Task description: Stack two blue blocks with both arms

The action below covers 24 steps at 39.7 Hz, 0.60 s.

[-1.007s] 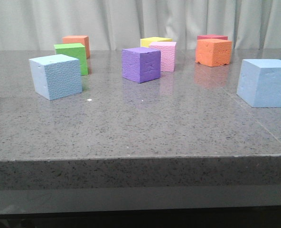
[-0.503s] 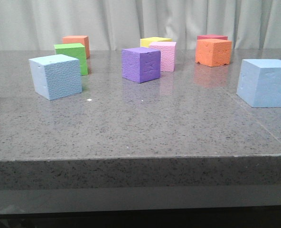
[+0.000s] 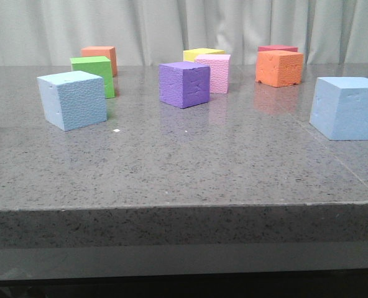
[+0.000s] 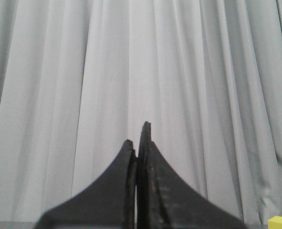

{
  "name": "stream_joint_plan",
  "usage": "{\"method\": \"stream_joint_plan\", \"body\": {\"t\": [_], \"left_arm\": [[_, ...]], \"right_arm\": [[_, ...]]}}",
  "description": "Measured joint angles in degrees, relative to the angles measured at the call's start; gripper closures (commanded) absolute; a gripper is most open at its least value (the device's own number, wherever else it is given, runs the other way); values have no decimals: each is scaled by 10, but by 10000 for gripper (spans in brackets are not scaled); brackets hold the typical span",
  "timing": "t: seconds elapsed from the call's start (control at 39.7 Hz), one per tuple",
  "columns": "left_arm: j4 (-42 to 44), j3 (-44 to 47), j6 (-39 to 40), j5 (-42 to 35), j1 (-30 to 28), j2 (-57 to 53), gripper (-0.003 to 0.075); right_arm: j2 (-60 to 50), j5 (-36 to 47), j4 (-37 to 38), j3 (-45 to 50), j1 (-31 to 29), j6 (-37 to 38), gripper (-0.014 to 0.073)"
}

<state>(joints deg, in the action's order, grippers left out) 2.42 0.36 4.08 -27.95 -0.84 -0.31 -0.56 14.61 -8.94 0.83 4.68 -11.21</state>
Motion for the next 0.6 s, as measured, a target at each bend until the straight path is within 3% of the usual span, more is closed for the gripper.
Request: {"method": "stream_joint_plan", "body": {"t": [0.3,0.6], "left_arm": [[0,-78,13,72,0,8,741],[0,-258,13,240,0,173,741]], "right_arm": [[0,-159,0,-160,0,0,660],[119,-326,-64,-336,0,0,660]]}}
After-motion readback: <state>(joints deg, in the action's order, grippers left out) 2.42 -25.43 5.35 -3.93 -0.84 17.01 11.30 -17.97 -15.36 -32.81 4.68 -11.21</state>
